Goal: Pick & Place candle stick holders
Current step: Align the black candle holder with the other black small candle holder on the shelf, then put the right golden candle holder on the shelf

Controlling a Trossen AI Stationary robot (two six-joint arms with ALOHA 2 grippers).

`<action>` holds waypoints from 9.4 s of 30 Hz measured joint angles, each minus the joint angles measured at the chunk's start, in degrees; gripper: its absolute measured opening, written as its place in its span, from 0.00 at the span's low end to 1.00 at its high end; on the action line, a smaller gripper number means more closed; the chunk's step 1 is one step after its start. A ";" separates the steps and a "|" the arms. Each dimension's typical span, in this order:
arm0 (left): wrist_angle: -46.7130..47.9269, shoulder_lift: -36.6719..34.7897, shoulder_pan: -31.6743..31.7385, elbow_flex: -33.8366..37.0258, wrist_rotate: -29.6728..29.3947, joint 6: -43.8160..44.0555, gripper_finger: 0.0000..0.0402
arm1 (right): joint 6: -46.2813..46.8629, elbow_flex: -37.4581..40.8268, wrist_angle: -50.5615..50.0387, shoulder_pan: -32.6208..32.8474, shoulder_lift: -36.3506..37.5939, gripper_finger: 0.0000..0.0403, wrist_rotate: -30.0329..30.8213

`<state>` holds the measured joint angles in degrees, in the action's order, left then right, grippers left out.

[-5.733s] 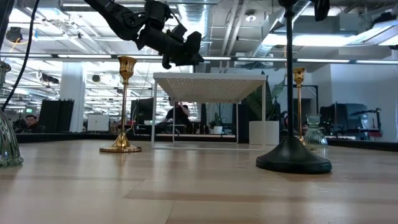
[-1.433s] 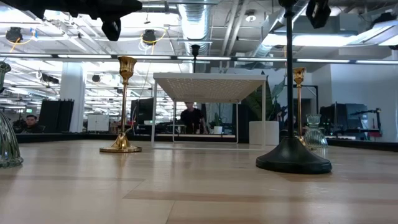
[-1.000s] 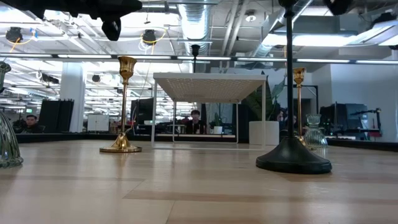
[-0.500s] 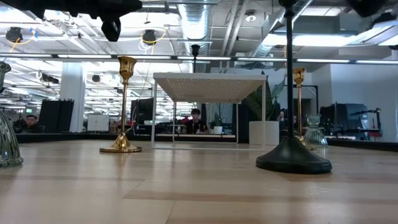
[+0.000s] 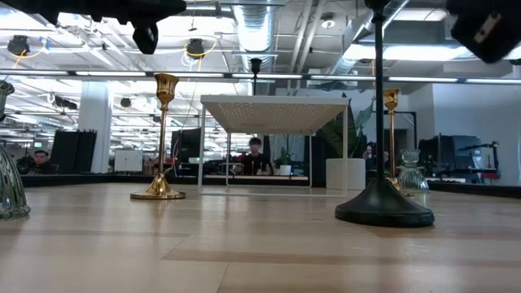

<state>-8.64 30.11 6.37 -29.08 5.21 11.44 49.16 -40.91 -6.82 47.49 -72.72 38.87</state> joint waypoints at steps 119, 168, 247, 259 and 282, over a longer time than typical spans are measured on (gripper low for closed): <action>-1.71 5.53 0.00 -0.04 0.02 -0.20 0.02 | -35.08 -44.87 -24.45 -68.84 -8.27 0.00 -40.23; -3.43 5.51 0.02 -0.04 -1.11 -0.20 0.02 | -53.81 -61.46 -27.62 -82.93 -30.83 0.00 -38.95; -3.43 5.53 0.02 -0.02 -1.09 -0.02 0.02 | -48.71 -61.46 -58.05 -66.85 -15.35 0.30 -40.25; -3.43 5.53 0.02 -0.02 -1.09 -0.02 0.02 | -38.81 -61.34 -71.58 -56.50 -9.50 0.02 -22.69; -3.91 5.53 0.02 -0.02 -1.07 -0.02 0.02 | -4.10 -20.51 -55.41 -33.85 15.22 0.00 -6.94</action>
<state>-12.56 35.64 6.39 -29.10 4.14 11.42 45.06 -61.42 -62.22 13.64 -57.50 31.93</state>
